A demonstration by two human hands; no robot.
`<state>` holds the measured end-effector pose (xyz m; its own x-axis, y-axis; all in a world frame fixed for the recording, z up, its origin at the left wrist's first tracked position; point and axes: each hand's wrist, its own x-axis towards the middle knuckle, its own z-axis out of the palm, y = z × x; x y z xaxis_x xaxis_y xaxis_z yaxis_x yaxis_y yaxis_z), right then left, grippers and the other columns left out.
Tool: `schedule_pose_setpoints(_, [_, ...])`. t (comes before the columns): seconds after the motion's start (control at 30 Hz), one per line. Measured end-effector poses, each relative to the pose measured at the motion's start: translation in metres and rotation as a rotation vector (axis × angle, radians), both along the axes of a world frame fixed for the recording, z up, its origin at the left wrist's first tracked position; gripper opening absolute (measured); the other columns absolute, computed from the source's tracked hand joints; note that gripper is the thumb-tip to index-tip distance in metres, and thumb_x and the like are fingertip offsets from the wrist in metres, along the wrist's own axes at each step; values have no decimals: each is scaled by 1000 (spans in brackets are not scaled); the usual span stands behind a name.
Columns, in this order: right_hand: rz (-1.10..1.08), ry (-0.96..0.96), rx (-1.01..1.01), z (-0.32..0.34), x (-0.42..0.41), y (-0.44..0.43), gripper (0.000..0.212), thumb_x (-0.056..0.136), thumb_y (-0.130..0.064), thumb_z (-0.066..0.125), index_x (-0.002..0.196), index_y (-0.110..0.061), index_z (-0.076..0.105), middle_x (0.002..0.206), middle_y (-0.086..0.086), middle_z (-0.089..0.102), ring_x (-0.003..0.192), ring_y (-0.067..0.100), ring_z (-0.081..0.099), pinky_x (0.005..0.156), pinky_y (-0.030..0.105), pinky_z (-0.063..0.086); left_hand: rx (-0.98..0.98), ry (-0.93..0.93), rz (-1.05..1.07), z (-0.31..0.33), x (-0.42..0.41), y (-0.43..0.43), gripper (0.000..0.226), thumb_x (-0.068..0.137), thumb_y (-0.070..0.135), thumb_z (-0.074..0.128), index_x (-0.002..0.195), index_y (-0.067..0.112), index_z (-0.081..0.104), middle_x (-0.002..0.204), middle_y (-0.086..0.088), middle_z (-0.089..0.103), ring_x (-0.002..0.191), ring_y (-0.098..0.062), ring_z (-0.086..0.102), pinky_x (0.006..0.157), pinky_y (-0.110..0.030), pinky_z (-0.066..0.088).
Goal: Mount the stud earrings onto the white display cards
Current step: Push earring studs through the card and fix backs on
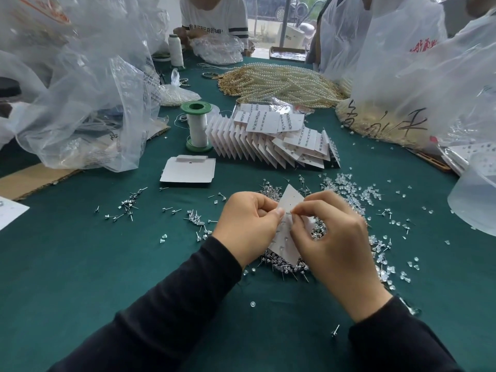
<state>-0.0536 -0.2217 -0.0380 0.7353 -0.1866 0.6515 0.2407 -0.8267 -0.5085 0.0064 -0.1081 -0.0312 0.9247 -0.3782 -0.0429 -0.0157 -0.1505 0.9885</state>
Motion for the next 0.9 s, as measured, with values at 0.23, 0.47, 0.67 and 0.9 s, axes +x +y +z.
schedule_pose_setpoints(0.23, [2,-12,-9,-2,1,3,8,72,5,71,73,-2,67,76,6,60,67,16,56,64,17,43,48,-107,21,-4,2,1,26,83,6,61,62,19,61,47,2,55,43,-8,46,49,-17,40])
schedule_pose_setpoints(0.47, [0,-8,2,-1,2,3,9,73,6,68,72,-3,65,76,5,60,67,15,55,64,15,42,78,-169,-13,-6,-1,0,24,83,7,60,61,16,62,37,11,50,34,1,40,41,-10,32])
schedule_pose_setpoints(0.67, [51,66,-19,0,3,0,12,72,6,69,70,-4,63,74,5,60,64,16,55,62,22,45,25,-58,38,-10,0,-3,22,82,5,61,62,13,64,48,-2,59,46,-13,49,55,-23,43])
schedule_pose_setpoints(0.9, [57,26,-53,-2,2,3,7,71,3,69,71,-3,65,74,6,61,62,19,56,59,27,45,-33,1,81,-6,1,-1,30,80,0,62,58,20,61,40,11,60,40,2,54,48,-12,46])
